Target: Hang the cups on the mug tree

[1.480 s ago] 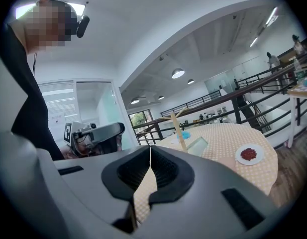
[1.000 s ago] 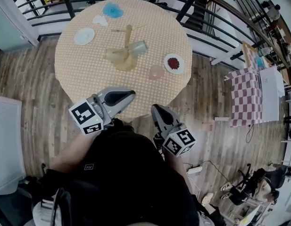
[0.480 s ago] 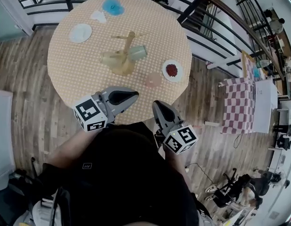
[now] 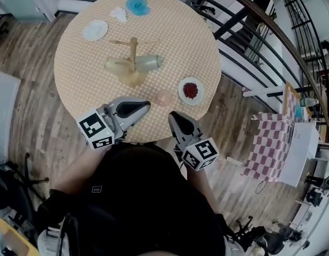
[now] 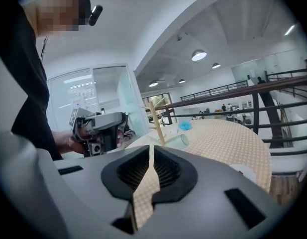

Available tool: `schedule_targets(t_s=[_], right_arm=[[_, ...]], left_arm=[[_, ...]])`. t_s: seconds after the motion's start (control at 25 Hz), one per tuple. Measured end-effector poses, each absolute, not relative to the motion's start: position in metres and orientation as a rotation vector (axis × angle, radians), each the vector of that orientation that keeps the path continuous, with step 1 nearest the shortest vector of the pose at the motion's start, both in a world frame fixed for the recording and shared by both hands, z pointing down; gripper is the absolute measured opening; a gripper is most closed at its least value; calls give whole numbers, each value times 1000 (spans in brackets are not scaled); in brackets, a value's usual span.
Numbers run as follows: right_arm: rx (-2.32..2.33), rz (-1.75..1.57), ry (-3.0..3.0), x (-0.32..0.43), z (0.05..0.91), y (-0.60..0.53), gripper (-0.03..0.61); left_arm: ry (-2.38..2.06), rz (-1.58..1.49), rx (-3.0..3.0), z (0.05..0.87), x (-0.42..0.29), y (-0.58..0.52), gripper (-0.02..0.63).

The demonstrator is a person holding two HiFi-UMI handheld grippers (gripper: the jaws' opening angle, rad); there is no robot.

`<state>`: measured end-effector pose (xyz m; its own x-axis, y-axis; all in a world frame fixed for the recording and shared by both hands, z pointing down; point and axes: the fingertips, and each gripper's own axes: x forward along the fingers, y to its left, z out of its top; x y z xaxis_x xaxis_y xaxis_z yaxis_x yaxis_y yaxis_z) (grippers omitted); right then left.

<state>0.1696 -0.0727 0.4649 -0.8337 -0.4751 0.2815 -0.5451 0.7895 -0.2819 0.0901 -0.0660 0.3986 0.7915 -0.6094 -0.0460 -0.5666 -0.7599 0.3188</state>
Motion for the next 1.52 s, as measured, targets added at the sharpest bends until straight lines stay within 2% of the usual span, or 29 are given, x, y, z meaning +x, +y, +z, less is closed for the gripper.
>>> schedule_targets(t_s=[0.2,0.44,0.8,1.08,1.52], right_arm=[[648,475,-2821,214,485,-96,43],[554,439,-2849,236,510,-116,103],[372,286,-2838,208,560,-125,198],[336,243,-2841,184,596,-138,342],[358,134,-2793,143,656,-145,426]], left_arm=[[-1127,-247,2570,404,103,-84,6],[-1288,-207,2471,416,105,-81,6],[-1416,-154,2406,434,83,-79,6],[-1435,-135,2395,455,71,-86,5],[-1473,-54,2373,475,44,-84,6]])
